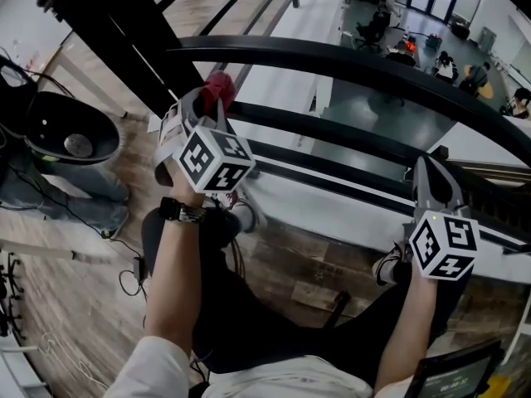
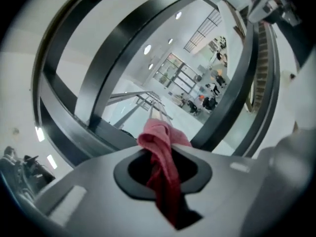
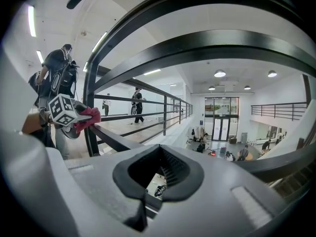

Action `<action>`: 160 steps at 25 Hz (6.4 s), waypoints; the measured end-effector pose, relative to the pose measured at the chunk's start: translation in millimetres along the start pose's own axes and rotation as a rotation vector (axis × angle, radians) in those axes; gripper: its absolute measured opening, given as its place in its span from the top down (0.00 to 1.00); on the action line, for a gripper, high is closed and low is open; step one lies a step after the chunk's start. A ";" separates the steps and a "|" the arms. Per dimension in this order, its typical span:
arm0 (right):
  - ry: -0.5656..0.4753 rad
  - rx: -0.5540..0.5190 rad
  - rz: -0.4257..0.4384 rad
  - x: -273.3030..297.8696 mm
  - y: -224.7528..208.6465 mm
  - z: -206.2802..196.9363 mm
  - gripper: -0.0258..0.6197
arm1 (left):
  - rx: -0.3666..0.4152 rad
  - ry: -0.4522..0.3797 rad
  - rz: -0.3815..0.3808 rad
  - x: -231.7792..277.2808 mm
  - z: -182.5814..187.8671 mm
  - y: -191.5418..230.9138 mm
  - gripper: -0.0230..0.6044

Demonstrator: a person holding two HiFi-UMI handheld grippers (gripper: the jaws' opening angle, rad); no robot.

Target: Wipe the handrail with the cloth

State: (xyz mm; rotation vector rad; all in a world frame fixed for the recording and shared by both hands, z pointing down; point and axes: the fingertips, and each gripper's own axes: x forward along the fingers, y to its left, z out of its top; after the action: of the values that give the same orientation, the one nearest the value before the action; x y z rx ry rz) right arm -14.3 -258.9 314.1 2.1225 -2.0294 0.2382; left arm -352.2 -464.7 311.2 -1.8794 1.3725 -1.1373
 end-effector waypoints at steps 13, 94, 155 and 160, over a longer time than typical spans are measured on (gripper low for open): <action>-0.059 0.016 0.039 -20.3 -5.1 18.2 0.96 | -0.120 0.032 -0.154 -6.4 7.3 -42.8 0.86; -0.074 0.015 0.050 -92.5 -215.1 3.1 0.96 | -0.337 -0.277 -0.639 -154.3 305.3 -255.5 0.87; -0.049 -0.072 0.367 -72.2 -108.6 -0.6 0.96 | -1.076 -0.366 -0.004 -116.4 243.6 -207.5 0.86; -0.034 -0.080 0.388 -59.9 -90.0 0.7 0.96 | -1.151 -0.356 0.022 -107.0 215.2 -183.6 0.86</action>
State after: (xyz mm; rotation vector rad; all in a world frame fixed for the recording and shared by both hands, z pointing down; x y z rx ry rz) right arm 72.8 -197.4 295.8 1.6828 -2.4134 0.1732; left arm -90.1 -313.9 320.2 -2.5819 1.9996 0.1562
